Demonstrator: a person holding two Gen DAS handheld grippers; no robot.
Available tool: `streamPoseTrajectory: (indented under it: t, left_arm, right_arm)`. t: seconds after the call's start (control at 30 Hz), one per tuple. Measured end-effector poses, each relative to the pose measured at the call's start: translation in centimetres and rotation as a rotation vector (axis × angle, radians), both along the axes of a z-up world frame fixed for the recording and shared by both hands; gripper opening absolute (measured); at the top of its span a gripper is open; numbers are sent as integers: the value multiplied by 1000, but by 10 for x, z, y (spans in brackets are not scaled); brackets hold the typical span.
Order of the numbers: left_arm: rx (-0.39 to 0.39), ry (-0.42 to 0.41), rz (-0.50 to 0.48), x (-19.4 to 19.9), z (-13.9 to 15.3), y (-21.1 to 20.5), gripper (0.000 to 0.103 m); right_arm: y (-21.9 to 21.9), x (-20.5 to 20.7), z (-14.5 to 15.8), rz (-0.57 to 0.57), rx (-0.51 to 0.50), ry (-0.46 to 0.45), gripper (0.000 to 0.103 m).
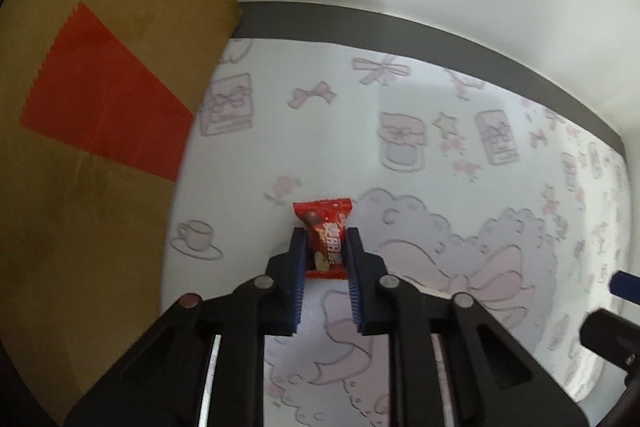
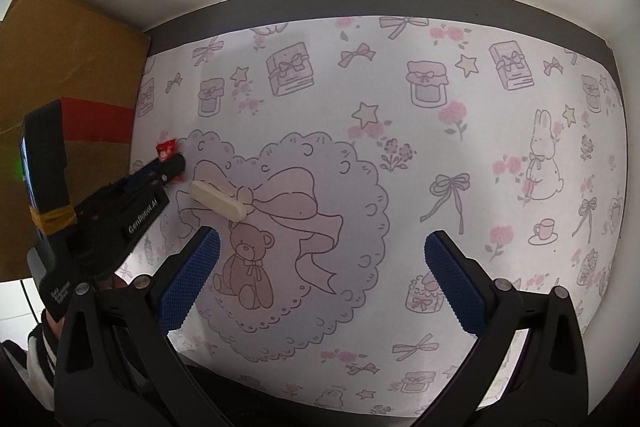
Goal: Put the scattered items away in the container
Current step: 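Grasp the red candy wrapper with the left gripper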
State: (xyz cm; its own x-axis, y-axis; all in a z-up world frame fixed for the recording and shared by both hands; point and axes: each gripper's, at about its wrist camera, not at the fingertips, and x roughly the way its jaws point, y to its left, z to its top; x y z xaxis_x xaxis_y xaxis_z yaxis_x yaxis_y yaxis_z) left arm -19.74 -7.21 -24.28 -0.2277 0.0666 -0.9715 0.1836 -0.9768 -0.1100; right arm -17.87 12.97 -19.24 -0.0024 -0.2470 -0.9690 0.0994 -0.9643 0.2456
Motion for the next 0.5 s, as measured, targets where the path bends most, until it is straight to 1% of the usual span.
streamPoseTrajectory:
  t: [0.07, 0.17, 0.3, 0.5]
  left_arm:
    - [11, 8, -7, 6, 3, -1, 18]
    - [7, 12, -29, 16, 7, 0, 18]
    - [8, 25, -34, 25, 15, -4, 17]
    - [6, 55, -38, 45, 30, -5, 18]
  right_arm:
    - [0, 2, 0, 1, -6, 1, 103]
    - [-2, 6, -1, 2, -15, 0, 103]
    - [-7, 11, 1, 10, -21, 6, 103]
    - [-23, 19, 3, 51, -41, 18, 103]
